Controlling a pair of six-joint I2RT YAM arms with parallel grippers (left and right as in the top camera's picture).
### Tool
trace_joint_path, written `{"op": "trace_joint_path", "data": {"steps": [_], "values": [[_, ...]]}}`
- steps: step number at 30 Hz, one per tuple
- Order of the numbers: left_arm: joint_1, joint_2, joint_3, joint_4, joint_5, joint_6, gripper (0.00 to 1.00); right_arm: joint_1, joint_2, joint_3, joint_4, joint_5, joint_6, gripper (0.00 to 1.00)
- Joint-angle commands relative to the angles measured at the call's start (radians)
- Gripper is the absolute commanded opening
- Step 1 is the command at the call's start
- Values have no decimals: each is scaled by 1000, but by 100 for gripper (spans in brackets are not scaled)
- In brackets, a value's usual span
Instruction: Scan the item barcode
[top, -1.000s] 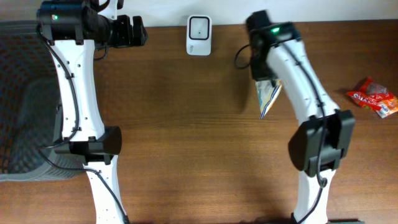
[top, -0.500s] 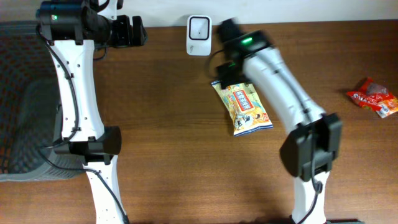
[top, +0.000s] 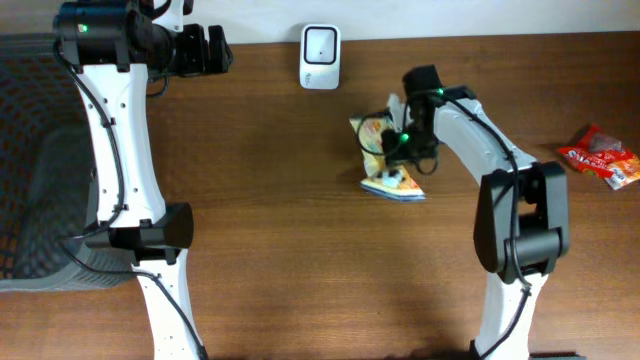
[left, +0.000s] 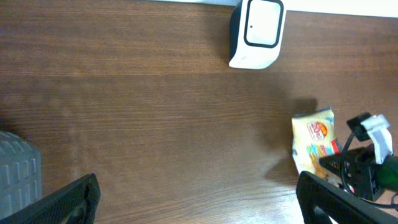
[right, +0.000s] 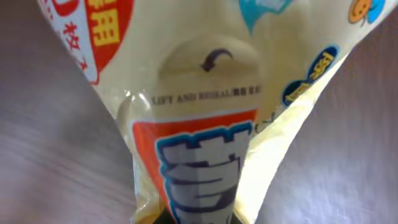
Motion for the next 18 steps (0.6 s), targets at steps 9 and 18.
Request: {"op": "trace_joint_path", "data": {"steps": [9,18], "values": [[5,-11,3,-1,8,13,99,86,123,364,594,142,290,4],[5,-11,3,-1,8,13,99,166,210,365,631,285,311,6]]}}
